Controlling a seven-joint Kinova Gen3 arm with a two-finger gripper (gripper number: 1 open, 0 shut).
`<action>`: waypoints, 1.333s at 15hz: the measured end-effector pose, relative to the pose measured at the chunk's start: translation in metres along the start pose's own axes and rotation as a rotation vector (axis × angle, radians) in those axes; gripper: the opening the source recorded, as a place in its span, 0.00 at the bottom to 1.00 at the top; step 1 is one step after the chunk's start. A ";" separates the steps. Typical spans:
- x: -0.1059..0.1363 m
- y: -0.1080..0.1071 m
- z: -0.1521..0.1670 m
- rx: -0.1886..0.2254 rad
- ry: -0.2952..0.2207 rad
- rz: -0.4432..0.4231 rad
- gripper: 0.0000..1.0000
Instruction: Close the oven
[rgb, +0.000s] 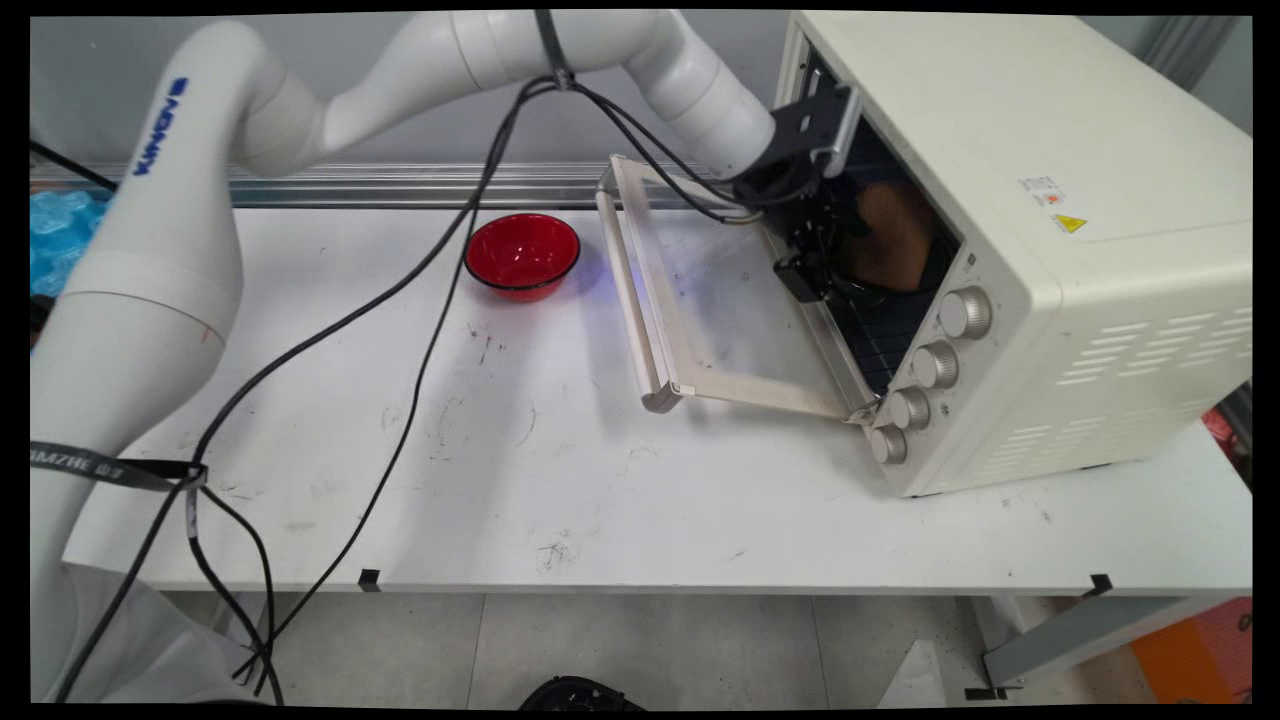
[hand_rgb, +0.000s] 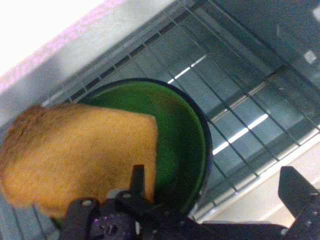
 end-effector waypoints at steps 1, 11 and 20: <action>0.001 0.002 -0.009 0.002 -0.005 -0.022 1.00; 0.002 0.023 -0.102 0.029 -0.110 -0.192 1.00; -0.017 0.048 -0.173 0.091 -0.231 -0.383 1.00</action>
